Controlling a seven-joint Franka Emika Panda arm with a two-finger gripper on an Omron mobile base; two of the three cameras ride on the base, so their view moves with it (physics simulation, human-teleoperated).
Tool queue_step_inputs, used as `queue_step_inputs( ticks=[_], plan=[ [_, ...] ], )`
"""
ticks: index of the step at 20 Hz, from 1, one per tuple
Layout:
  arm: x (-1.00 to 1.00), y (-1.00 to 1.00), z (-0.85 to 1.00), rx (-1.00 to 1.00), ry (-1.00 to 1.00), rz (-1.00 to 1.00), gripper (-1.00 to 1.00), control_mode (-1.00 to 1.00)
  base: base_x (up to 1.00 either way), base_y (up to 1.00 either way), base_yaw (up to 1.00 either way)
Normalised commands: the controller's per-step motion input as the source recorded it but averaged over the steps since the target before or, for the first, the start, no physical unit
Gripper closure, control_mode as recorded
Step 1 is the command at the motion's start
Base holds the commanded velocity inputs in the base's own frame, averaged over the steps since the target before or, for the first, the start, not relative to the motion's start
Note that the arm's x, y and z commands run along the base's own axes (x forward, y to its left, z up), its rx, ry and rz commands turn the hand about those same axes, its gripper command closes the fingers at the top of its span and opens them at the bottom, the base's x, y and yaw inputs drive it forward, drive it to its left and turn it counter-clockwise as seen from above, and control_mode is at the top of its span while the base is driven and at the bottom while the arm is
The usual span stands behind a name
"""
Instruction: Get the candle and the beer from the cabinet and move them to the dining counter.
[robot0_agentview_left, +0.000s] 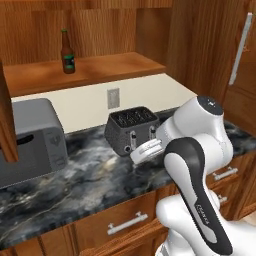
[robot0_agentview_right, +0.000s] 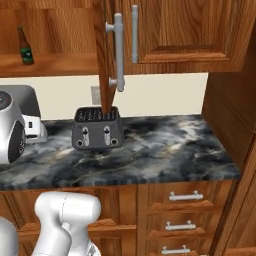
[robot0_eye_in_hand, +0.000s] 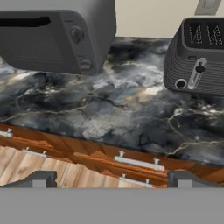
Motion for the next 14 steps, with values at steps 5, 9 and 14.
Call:
queue_step_inputs(
  ticks=[5,9,14],
  plan=[
    [0.0,0.0,0.0,0.0,0.0,0.0,-1.0,1.0,-0.34,0.12,0.16],
    [0.0,0.0,0.0,0.0,0.0,0.0,-1.0,1.0,0.18,0.5,0.25],
    [0.0,0.0,0.0,0.0,0.0,0.0,-1.0,1.0,0.72,0.4,0.3]
  ],
)
